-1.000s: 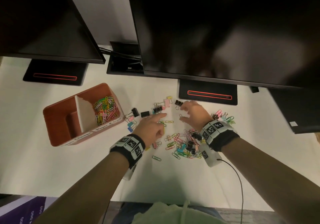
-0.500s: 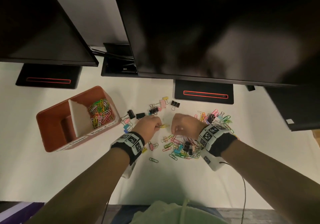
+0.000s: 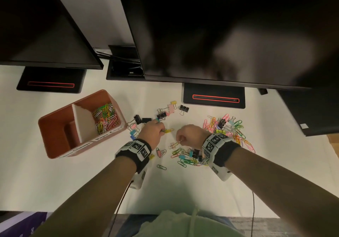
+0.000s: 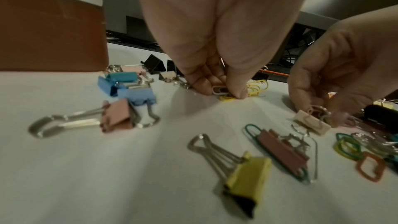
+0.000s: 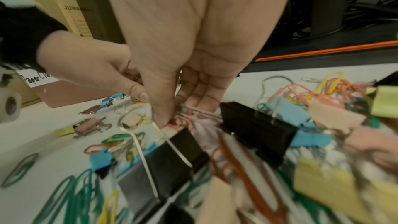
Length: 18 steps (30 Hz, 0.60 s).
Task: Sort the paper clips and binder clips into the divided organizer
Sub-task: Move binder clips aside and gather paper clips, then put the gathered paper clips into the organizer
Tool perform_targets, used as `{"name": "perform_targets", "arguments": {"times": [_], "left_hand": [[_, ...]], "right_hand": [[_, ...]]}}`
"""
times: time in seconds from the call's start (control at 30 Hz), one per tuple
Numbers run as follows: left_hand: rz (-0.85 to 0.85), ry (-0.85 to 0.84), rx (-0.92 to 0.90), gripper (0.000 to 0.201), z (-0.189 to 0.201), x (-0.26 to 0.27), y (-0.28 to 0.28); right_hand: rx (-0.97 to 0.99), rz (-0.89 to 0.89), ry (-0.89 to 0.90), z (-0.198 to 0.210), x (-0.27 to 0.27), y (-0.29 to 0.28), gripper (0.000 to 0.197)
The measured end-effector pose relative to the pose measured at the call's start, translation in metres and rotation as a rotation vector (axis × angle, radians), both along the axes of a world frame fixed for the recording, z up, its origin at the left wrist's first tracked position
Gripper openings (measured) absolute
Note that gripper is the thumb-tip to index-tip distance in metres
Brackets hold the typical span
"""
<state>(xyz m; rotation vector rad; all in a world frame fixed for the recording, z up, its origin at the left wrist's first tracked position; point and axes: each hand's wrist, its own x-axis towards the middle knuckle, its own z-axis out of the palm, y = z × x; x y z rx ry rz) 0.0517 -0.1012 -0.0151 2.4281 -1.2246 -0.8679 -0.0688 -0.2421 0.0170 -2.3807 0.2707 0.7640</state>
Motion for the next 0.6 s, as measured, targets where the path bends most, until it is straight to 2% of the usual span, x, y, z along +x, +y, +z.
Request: {"name": "perform_targets", "arguments": {"times": [0.17,0.33,0.47,0.53,0.6], "left_hand": [[0.052,0.024,-0.004,0.019,0.007,0.002,0.010],[0.102,0.007,-0.185,0.011,0.034,0.007,0.029],[0.260,-0.013,-0.317,0.007,0.072,0.022,0.049],[0.354,-0.033,-0.322,0.002,0.086,0.040,0.064],[0.453,-0.033,-0.310,0.008,0.096,0.061,0.079]], "right_hand": [[-0.015,0.002,0.018,0.000,0.002,0.001,0.015],[-0.031,0.031,0.011,0.002,0.002,0.001,0.017],[-0.057,0.029,-0.039,0.017,0.009,-0.005,0.015],[-0.060,0.020,-0.110,0.034,0.021,-0.005,0.013],[-0.047,0.022,-0.197,0.056,0.040,0.004,0.013]]}}
